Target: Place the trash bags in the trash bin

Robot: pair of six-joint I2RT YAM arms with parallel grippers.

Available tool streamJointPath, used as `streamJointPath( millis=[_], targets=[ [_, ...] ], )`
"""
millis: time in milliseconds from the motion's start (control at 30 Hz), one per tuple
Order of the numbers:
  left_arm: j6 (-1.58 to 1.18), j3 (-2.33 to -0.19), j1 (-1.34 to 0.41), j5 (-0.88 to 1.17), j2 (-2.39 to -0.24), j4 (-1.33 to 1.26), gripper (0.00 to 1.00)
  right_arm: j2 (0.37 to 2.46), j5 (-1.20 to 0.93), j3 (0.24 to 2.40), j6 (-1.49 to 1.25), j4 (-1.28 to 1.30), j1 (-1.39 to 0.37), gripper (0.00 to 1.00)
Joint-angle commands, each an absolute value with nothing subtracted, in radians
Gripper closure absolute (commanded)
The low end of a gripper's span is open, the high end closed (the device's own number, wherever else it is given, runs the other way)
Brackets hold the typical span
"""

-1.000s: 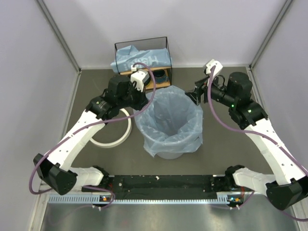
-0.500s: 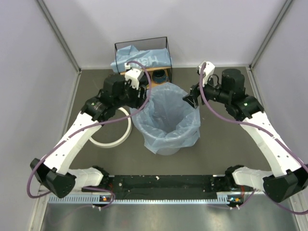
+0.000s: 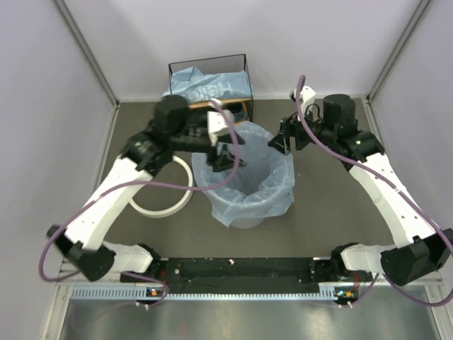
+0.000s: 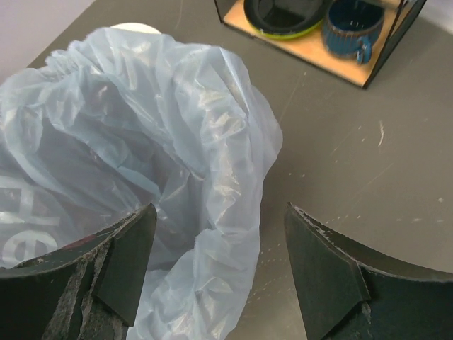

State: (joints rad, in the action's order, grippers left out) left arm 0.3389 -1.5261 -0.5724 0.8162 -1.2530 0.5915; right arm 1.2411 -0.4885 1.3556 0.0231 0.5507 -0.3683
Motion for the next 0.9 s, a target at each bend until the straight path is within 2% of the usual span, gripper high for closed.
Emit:
streamJointPath(
  millis=[0,267,333,367,467,600,700,800,833,867],
  targets=[
    [0.491,-1.575,-0.712,0.913,-1.432,0.607,0.32,1.285,-0.497,1.41,-0.018,0.601,-0.359,0.27],
    [0.607,-1.594,-0.807,0.945,-1.626,0.629,0.32,1.347,-0.543,1.433,-0.038,0.643,-0.359,0.29],
    [0.604,-1.579,-0.807,0.937,-1.647,0.609,0.38,1.351,-0.552,1.433,-0.046,0.649,-0.359,0.31],
    [0.604,-1.571,-0.805,0.934,-1.658,0.592,0.48,1.353,-0.557,1.431,-0.048,0.649,-0.36,0.32],
    [0.638,-1.5,-0.805,0.927,-1.657,0.569,0.69,1.364,-0.566,1.437,-0.048,0.652,-0.362,0.36],
    [0.653,-1.404,-0.805,0.914,-1.629,0.487,0.81,1.379,-0.56,1.451,-0.022,0.666,-0.374,0.39],
    [0.666,-1.373,-0.805,0.9,-1.631,0.479,0.87,1.382,-0.519,1.46,-0.005,0.675,-0.393,0.39],
    [0.692,-1.359,-0.805,0.891,-1.629,0.483,0.85,1.388,-0.489,1.471,0.041,0.684,-0.411,0.45],
    [0.693,-1.358,-0.805,0.888,-1.617,0.485,0.74,1.391,-0.467,1.473,0.051,0.684,-0.417,0.5],
    [0.69,-1.358,-0.804,0.885,-1.609,0.483,0.69,1.391,-0.456,1.477,0.06,0.689,-0.429,0.52]
  ],
)
